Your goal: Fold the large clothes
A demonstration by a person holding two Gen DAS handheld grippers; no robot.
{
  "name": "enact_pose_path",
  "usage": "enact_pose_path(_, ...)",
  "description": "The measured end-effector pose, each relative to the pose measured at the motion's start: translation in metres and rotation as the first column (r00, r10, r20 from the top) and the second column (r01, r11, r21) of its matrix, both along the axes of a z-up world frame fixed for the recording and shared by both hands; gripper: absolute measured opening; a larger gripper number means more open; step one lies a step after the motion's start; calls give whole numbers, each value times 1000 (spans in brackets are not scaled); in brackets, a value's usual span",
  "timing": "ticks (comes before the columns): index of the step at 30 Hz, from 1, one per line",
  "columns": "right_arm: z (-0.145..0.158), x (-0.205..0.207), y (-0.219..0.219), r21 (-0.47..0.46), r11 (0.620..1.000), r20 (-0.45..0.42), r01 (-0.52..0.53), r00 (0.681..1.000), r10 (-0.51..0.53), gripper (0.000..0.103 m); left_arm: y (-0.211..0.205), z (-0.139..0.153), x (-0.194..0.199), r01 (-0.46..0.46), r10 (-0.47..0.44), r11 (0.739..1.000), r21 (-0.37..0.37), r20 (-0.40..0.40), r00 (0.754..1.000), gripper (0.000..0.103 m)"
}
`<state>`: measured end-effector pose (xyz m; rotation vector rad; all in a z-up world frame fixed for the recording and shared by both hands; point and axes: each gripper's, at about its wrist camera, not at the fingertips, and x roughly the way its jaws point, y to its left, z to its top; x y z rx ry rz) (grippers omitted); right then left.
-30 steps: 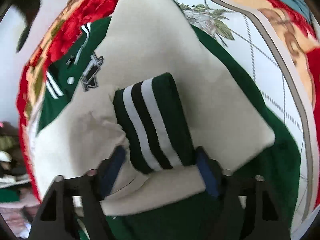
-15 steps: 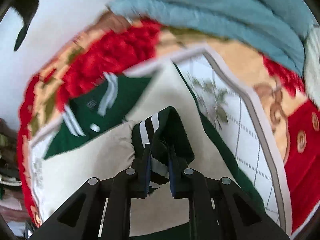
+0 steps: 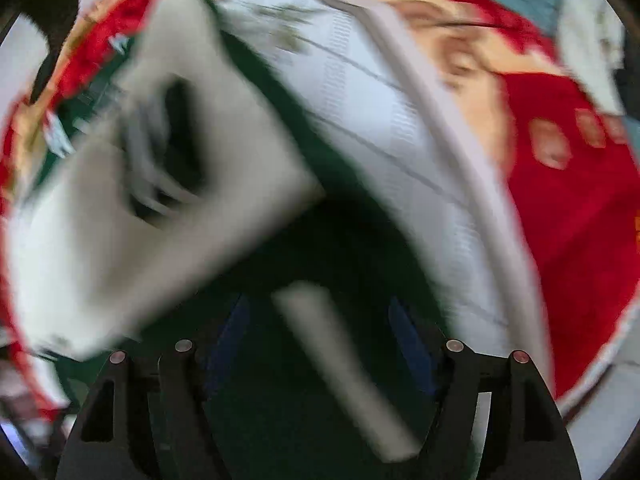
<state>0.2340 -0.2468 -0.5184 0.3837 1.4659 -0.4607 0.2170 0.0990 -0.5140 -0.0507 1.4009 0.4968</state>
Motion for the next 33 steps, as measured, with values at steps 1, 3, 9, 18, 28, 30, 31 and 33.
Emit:
enact_pose_path(1, -7, -10, -5, -53, 999, -39, -2, 999, 0, 74, -9, -2, -3, 22, -22, 1000, 4, -9, 1000, 103)
enact_pose_path(3, -26, -26, -19, -68, 998, -83, 12, 996, -18, 73, -25, -9, -7, 66, -66, 998, 0, -31, 997, 103)
enact_pose_path(9, -43, -54, -42, 240, 952, -34, 192, 981, -189, 17, -47, -11, -8, 144, -143, 990, 11, -25, 989, 103)
enact_pose_path(18, -34, -55, -51, 141, 982, -116, 126, 987, -110, 36, -74, 5, -4, 209, -209, 978, -6, 8, 978, 103)
enact_pose_path(28, -53, -57, 140, 444, 869, -32, -218, 965, 259, 76, -71, -35, -42, 313, -303, 948, 56, -140, 943, 103)
enact_pose_path(30, -68, -66, 177, 319, 893, -65, -319, 932, 356, 67, -62, -46, -53, 306, -298, 952, 26, -165, 940, 103)
enact_pose_path(31, -71, -73, 182, 266, 899, -77, -347, 923, 378, 60, -55, -47, -58, 296, -291, 955, 7, -163, 943, 103)
enact_pose_path(33, -72, -79, 189, 223, 917, -82, -330, 931, 355, 42, -47, -44, -63, 324, -316, 946, 30, -161, 935, 103)
